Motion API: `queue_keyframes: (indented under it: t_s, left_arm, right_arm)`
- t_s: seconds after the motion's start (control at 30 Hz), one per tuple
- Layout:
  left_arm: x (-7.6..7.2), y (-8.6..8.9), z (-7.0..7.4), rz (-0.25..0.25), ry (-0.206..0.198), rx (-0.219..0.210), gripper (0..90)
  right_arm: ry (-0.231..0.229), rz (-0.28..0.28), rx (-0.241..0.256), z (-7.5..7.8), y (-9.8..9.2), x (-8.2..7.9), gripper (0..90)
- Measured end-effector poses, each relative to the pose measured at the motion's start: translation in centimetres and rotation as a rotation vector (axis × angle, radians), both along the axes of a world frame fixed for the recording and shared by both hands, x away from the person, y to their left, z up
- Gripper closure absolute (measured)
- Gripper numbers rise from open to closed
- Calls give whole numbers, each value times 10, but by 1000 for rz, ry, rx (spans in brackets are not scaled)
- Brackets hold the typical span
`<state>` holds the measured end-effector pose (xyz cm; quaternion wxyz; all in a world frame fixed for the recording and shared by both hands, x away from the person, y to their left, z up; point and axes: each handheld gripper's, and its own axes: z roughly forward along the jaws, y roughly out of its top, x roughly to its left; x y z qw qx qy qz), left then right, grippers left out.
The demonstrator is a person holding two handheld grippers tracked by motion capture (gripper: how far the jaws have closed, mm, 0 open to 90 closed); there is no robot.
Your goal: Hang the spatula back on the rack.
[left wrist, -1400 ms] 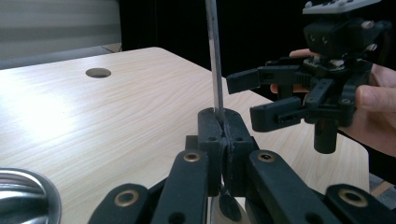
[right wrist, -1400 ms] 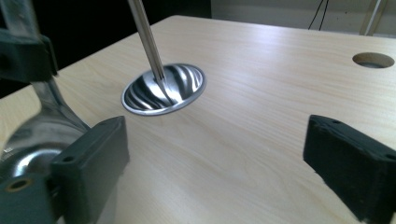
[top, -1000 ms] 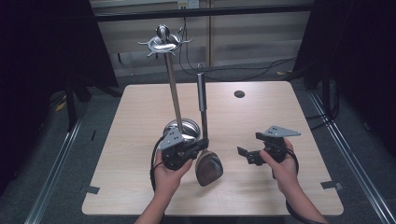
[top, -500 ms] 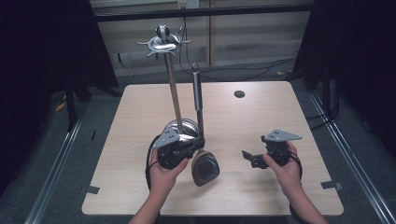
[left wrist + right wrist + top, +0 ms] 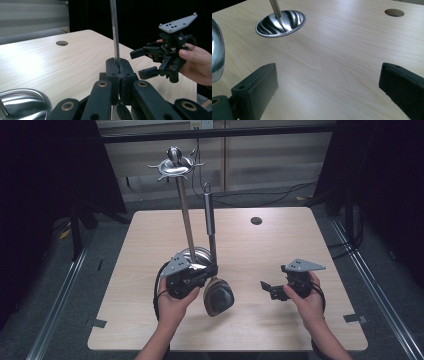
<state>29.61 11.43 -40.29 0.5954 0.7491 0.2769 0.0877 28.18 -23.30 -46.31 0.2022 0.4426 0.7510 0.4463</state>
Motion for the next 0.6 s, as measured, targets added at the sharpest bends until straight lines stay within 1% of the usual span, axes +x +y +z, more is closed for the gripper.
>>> queue_keyframes:
  t_s: [0.03,0.07,0.1,0.13,0.17,0.23,0.27,0.3,0.37,0.4,0.43,0.47,0.53,0.57,0.6]
  left_arm:
    - [1,0,0,-16,-3,-16,883]
    - [1,0,0,-13,-1,-17,883]
    - [1,0,1,-13,-7,-13,883]
    - [0,1,2,-3,-7,5,883]
    - [1,1,2,-12,-9,-10,883]
    - [1,3,3,-10,-11,-18,883]
    - [1,3,4,1,-9,-10,883]
    - [1,4,4,0,-9,-15,883]
    - [1,5,5,-11,-8,-37,883]
    - [1,6,6,1,-12,-25,883]
    - [1,6,6,7,-11,-32,883]
    - [1,8,7,7,-16,-21,883]
    - [2,10,7,4,-22,-34,883]
    - [2,10,7,10,-18,-44,883]
    - [2,12,8,15,-22,-34,883]
  right_arm:
    - [2,-4,3,0,0,0,19]
    - [4,-5,6,0,0,0,19]
    - [5,-7,6,0,0,0,19]
    - [5,-7,7,0,0,0,19]
    - [4,-4,8,0,0,0,19]
    - [2,-2,6,0,1,0,19]
    - [2,-1,6,0,1,0,19]
    - [3,1,6,0,1,0,19]
    - [5,0,4,-1,1,0,19]
    - [7,2,2,-1,1,0,19]
    - [6,3,3,-1,1,1,19]
    - [6,2,4,-1,1,1,19]
    - [1,-2,5,-1,0,1,19]
    - [4,-3,8,-1,0,1,19]
    - [4,-5,9,0,0,1,19]
